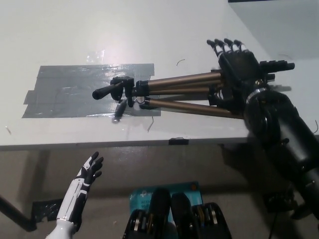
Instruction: A tripod is kept on the middle of the desk infront of the robot and the robot grabs one of its legs to pick it up and hands it to a person
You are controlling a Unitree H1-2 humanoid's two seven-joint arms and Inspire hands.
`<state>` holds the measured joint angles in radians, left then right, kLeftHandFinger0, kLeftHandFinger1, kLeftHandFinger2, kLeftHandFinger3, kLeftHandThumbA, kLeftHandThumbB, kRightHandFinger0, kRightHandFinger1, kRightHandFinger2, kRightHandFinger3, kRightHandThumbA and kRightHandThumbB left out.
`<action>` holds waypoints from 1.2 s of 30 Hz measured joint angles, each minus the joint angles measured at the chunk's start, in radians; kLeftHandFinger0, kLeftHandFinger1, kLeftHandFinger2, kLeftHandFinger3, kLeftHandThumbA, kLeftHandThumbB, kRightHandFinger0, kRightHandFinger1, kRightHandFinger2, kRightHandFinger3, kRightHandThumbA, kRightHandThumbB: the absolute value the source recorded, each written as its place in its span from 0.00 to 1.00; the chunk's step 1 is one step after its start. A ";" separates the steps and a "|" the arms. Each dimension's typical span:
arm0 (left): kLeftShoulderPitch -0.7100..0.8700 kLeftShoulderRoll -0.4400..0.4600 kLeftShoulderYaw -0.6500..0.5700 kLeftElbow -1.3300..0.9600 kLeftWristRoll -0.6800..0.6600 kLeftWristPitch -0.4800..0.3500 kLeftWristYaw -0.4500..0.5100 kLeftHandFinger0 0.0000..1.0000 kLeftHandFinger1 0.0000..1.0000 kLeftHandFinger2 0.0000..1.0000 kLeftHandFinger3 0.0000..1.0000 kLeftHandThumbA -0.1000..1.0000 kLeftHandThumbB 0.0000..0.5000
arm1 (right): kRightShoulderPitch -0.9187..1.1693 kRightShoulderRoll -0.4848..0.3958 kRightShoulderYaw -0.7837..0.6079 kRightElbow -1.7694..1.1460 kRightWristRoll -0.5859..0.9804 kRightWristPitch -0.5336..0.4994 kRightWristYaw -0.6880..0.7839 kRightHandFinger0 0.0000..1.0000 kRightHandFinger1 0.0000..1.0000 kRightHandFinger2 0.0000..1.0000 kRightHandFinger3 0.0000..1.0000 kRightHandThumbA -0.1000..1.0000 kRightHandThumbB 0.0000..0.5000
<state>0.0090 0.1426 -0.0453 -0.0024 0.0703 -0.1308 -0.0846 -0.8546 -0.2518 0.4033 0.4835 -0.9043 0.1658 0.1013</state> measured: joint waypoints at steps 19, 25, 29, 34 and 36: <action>-0.001 0.000 -0.002 0.003 0.000 0.002 0.000 0.96 1.00 1.00 1.00 1.00 0.18 | -0.022 0.027 -0.002 0.198 -0.001 -0.118 -0.247 0.00 0.23 0.67 0.56 0.00 0.51; -0.004 0.002 -0.004 0.003 0.001 0.004 -0.001 0.88 0.98 1.00 1.00 1.00 0.20 | -0.034 0.028 0.003 0.313 -0.002 -0.187 -0.345 0.00 0.44 0.89 0.88 0.00 0.45; -0.015 0.008 -0.006 0.003 0.001 0.004 -0.003 0.84 0.93 1.00 1.00 1.00 0.21 | -0.064 0.028 0.008 0.395 -0.003 -0.233 -0.413 0.00 0.43 0.89 0.89 0.00 0.42; -0.023 0.016 -0.007 0.003 0.001 0.004 -0.004 0.84 0.92 1.00 1.00 1.00 0.26 | -0.068 0.028 0.016 0.428 -0.008 -0.274 -0.483 0.00 0.44 0.89 0.87 0.00 0.43; -0.023 0.018 -0.008 0.003 0.001 0.004 -0.004 0.83 0.91 1.00 1.00 1.00 0.26 | -0.068 0.027 0.017 0.431 -0.008 -0.286 -0.507 0.00 0.45 0.88 0.85 0.00 0.43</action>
<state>-0.0140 0.1604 -0.0528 0.0003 0.0712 -0.1272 -0.0885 -0.9226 -0.2250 0.4202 0.9144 -0.9125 -0.1206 -0.4058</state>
